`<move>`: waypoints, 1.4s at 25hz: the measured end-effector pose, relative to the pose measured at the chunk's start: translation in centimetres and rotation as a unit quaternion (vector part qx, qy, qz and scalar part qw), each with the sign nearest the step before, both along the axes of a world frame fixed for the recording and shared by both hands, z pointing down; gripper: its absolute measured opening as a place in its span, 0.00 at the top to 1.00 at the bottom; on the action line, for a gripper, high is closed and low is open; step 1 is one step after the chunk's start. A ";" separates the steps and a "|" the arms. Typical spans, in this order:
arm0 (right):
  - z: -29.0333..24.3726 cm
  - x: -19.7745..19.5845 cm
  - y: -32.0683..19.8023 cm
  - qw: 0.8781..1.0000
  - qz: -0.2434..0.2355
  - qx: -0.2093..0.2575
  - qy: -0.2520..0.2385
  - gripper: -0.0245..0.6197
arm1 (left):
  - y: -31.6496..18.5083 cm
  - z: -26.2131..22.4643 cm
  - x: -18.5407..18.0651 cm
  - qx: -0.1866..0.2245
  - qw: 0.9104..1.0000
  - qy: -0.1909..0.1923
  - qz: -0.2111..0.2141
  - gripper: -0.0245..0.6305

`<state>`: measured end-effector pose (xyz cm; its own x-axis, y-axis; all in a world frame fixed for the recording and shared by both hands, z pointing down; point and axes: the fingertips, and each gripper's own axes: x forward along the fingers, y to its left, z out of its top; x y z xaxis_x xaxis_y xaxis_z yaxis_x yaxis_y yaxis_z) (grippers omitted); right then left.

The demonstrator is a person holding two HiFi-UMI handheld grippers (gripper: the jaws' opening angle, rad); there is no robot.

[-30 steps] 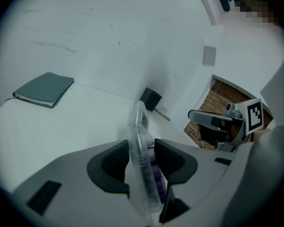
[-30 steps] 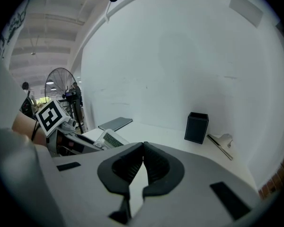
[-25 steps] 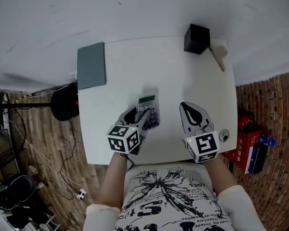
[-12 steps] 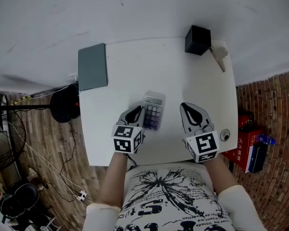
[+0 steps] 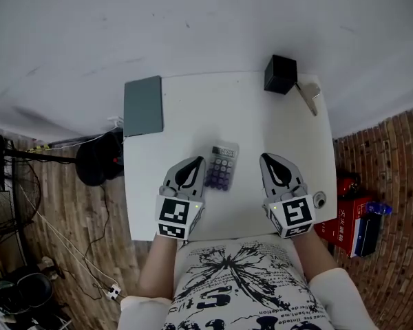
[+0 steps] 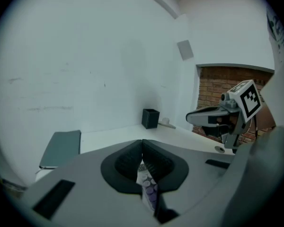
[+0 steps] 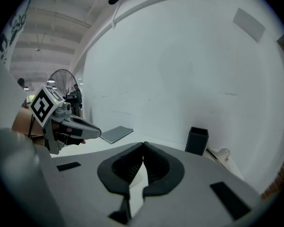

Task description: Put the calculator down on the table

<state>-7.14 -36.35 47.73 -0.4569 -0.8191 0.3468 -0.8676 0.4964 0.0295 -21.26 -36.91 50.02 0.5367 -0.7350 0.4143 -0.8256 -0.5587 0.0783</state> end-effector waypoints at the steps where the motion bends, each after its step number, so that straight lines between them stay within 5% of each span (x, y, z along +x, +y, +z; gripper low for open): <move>1: -0.6 -0.2 0.3 1.000 -0.006 0.008 -0.005 0.94 | 0.3 -1.2 -0.1 0.016 1.000 0.006 0.001 0.94; 10: -5.1 -1.0 3.0 0.997 -0.036 0.062 -0.035 0.94 | 3.4 -10.4 -1.5 0.127 0.991 0.037 -0.018 0.94; 15: -7.1 -0.4 3.1 0.995 -0.034 0.088 -0.033 0.94 | 4.6 -13.0 -2.0 0.153 0.986 0.059 -0.022 0.94; 35: -6.9 -0.1 3.7 0.995 -0.036 0.090 -0.016 0.94 | 6.4 -10.7 -0.7 0.126 0.990 0.067 0.013 0.94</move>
